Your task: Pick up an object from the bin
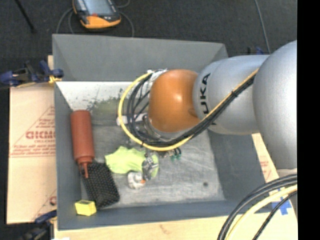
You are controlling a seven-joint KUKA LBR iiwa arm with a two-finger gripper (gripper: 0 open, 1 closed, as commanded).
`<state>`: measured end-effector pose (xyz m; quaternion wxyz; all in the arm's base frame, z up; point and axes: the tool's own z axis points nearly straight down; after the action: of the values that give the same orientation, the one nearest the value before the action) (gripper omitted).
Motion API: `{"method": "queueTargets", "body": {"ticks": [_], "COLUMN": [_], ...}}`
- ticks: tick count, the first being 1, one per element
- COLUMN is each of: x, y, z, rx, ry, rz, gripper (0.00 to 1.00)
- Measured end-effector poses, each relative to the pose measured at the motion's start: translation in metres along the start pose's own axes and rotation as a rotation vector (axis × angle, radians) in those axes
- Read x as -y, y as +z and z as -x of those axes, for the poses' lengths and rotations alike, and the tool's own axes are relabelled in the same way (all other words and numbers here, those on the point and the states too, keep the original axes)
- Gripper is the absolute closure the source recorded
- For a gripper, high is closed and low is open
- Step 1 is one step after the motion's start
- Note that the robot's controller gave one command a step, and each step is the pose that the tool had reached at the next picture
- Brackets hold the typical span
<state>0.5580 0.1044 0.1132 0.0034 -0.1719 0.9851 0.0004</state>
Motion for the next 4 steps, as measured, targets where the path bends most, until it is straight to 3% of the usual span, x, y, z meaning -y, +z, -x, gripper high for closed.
{"method": "queueTargets", "body": {"ticks": [1, 2, 3, 4], "x": [-0.021, -0.021, -0.020, -0.020], "y": [0.039, 0.039, -0.005, -0.020], "z": [-0.006, -0.006, -0.003, -0.001], "rx": [0.002, 0.002, -0.011, -0.005], "ry": [0.063, 0.064, 0.077, 0.080], "rz": [-0.005, -0.004, -0.001, -0.002], "gripper": [1.00, 1.00, 1.00, 1.00]}}
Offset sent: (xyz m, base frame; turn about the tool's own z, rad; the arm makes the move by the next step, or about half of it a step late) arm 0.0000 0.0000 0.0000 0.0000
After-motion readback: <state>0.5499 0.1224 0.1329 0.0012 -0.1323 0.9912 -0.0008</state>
